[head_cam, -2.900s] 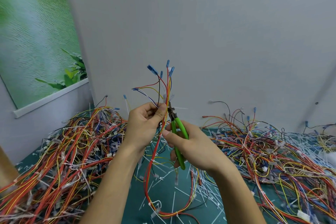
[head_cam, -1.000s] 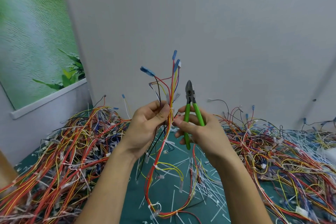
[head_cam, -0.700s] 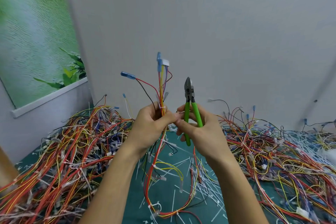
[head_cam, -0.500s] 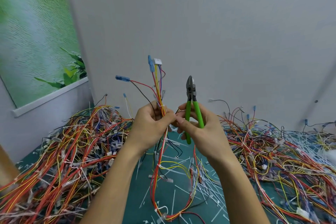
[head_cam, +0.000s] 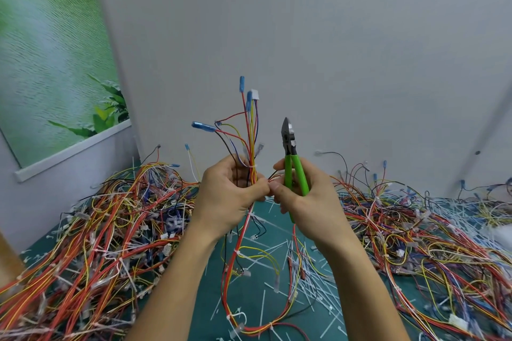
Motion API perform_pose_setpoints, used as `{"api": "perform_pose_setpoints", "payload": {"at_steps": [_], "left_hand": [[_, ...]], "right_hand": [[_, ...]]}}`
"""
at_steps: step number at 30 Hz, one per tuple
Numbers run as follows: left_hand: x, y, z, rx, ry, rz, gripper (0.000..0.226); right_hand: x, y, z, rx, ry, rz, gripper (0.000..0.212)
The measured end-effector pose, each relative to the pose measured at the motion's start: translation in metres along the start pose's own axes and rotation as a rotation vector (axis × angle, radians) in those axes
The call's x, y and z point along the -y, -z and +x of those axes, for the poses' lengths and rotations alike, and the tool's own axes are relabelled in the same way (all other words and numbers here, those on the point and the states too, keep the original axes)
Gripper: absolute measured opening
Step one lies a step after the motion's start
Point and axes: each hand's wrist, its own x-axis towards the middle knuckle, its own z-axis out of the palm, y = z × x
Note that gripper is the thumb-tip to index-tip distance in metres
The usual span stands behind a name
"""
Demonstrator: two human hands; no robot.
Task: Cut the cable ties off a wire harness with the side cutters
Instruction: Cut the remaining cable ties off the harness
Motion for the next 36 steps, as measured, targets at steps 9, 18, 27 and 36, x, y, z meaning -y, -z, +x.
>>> {"api": "perform_pose_setpoints", "payload": {"at_steps": [9,18,27,36], "left_hand": [[0.002,0.005,0.001,-0.013,-0.036,0.067,0.020],[0.000,0.005,0.007,0.008,0.112,-0.267,0.016],[-0.010,0.004,0.005,0.159,0.376,-0.602,0.025],[-0.006,-0.007,0.007,0.001,0.278,-0.665,0.028]], "right_hand": [[0.003,-0.001,-0.002,0.058,0.020,0.075,0.020],[0.005,0.005,-0.001,0.020,-0.044,0.117,0.023],[0.001,0.016,0.002,-0.076,-0.054,0.058,0.028],[0.007,0.020,0.001,-0.121,-0.129,0.176,0.020]]}}
